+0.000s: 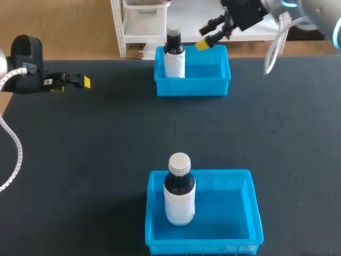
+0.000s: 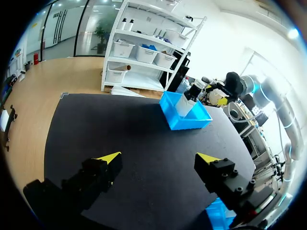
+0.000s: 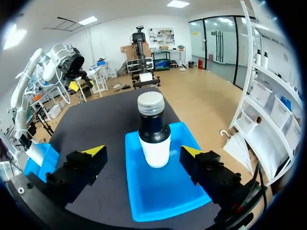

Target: Pick up the bottle, and place it in the far bin if it is heavy, or in the near bin if it is light.

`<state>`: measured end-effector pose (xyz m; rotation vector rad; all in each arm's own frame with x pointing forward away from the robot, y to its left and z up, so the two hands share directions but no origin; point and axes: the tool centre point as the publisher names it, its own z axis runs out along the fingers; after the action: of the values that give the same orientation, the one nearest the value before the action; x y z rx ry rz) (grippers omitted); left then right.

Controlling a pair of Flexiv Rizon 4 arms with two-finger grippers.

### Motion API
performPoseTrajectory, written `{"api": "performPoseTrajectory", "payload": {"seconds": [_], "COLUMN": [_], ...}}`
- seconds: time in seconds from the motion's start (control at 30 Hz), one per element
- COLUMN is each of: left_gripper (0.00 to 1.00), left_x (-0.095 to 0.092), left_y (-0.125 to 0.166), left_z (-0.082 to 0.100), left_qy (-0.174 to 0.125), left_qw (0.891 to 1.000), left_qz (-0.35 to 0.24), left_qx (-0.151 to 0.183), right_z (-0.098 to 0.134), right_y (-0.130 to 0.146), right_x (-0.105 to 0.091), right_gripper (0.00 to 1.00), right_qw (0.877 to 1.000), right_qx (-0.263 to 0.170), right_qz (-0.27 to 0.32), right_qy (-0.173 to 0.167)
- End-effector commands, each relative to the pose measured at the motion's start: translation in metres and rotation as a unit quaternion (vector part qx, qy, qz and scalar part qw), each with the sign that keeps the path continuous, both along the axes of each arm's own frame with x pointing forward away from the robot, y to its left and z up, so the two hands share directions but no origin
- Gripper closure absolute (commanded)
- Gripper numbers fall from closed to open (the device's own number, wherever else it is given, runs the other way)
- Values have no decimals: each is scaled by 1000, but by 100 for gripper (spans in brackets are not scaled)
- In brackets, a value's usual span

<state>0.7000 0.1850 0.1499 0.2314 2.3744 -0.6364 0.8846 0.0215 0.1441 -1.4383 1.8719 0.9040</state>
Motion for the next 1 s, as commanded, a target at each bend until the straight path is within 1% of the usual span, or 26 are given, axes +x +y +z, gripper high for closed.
{"api": "performPoseTrajectory", "payload": {"seconds": [0.03, 0.33, 0.43, 0.53, 0.6, 0.63, 1.0], "left_gripper": [0, 0, 0, 0, 0, 0, 0], "left_x": [0, 0, 0, 0, 0, 0, 0], "left_y": [0, 0, 0, 0, 0, 0, 0], "left_z": [0, 0, 0, 0, 0, 0, 0], "left_qy": [0, 0, 0, 0, 0, 0, 0], "left_qw": [1000, 1000, 1000, 1000, 1000, 1000, 1000], "left_qz": [0, 0, 0, 0, 0, 0, 0], "left_qx": [0, 0, 0, 0, 0, 0, 0], "right_z": [9, 18, 22, 24, 25, 26, 26], "right_y": [-26, -54, -63, -69, -72, -73, -73], "right_x": [-29, -58, -68, -79, -86, -88, -88], "right_gripper": [0, 0, 0, 0, 0, 0, 0], "right_qw": [999, 997, 995, 993, 990, 989, 989], "right_qx": [-2, -10, -22, -45, -73, -90, -90], "right_qz": [-31, -80, -95, -110, -120, -117, -117], "right_qy": [-16, -14, -17, -14, -3, 9, 9]}}
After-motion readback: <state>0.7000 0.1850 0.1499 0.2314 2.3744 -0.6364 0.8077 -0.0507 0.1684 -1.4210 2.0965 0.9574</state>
